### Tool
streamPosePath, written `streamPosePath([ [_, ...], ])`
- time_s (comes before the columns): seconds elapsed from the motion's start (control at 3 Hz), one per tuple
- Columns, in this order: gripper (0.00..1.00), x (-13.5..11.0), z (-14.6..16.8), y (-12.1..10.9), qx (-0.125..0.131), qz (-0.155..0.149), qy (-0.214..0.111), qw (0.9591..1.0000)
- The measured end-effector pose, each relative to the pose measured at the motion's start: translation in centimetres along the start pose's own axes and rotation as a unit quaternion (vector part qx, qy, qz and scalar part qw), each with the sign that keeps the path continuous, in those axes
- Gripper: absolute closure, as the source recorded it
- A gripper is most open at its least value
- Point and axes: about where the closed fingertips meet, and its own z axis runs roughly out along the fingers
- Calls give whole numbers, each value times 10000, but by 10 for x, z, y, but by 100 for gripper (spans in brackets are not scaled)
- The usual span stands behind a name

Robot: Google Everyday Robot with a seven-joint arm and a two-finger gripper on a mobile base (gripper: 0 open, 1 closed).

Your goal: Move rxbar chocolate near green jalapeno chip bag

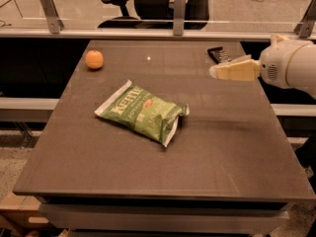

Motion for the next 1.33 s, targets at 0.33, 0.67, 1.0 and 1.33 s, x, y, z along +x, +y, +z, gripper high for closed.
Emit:
streamPosePath([
  [0.33,0,9,31,-11,78,354,-148,9992],
  [0.67,0,22,54,-14,107,610,-201,9979],
  [1.0,0,35,70,-17,169,801,-233,9964],
  [1.33,0,44,85,-21,231,875,-283,9955],
])
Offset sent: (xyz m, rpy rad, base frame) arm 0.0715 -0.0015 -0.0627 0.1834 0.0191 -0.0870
